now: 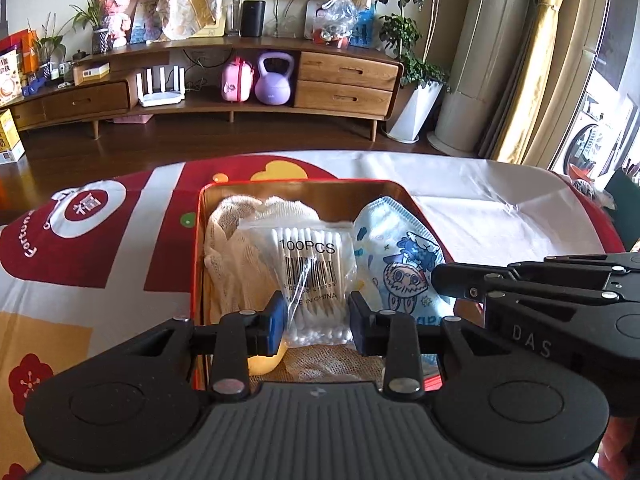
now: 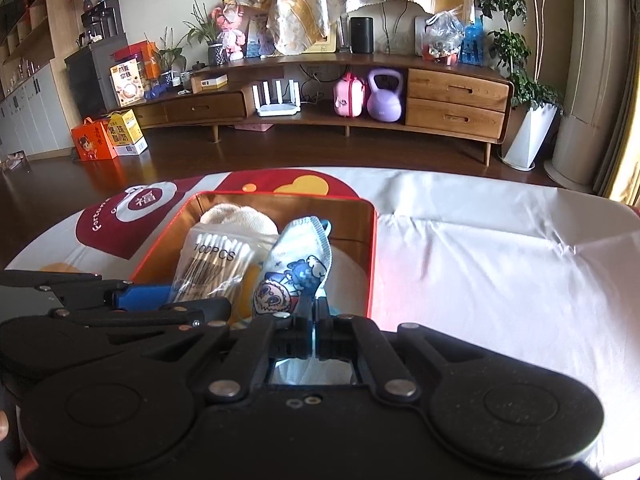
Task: Organize soft objects
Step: 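Carry the swab bag and mask pack into the red tin with both grippers, then open both grippers to drop the swabs and mask pack, withdraw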
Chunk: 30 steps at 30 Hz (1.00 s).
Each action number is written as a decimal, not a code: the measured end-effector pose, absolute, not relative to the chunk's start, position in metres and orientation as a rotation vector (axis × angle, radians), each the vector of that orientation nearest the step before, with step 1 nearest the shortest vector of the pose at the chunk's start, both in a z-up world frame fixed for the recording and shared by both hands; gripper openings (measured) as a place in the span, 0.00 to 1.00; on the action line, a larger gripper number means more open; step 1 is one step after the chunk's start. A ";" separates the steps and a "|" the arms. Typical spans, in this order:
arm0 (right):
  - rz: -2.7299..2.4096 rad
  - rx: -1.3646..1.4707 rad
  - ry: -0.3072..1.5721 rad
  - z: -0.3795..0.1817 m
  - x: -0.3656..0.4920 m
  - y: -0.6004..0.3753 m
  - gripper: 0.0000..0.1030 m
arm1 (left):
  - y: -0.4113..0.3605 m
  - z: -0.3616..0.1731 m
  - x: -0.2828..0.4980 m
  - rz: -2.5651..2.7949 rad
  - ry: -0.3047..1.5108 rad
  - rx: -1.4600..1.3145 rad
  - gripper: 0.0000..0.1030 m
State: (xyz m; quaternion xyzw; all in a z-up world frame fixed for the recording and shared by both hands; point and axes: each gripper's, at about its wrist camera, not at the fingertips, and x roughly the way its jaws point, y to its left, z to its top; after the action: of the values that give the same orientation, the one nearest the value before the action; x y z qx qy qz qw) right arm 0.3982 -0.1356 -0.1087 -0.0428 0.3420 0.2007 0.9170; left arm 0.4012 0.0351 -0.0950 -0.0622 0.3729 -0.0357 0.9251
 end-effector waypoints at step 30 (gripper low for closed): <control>0.424 -0.071 0.676 -0.082 0.364 -0.147 0.40 | 0.037 -0.083 0.365 -0.067 0.776 -0.142 0.57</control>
State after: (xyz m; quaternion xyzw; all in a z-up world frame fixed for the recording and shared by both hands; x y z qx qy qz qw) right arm 0.3644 -0.1467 -0.0817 -0.0343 0.3290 0.2062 0.9209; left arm 0.3654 0.0367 -0.0829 -0.0693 0.3777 -0.0326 0.9227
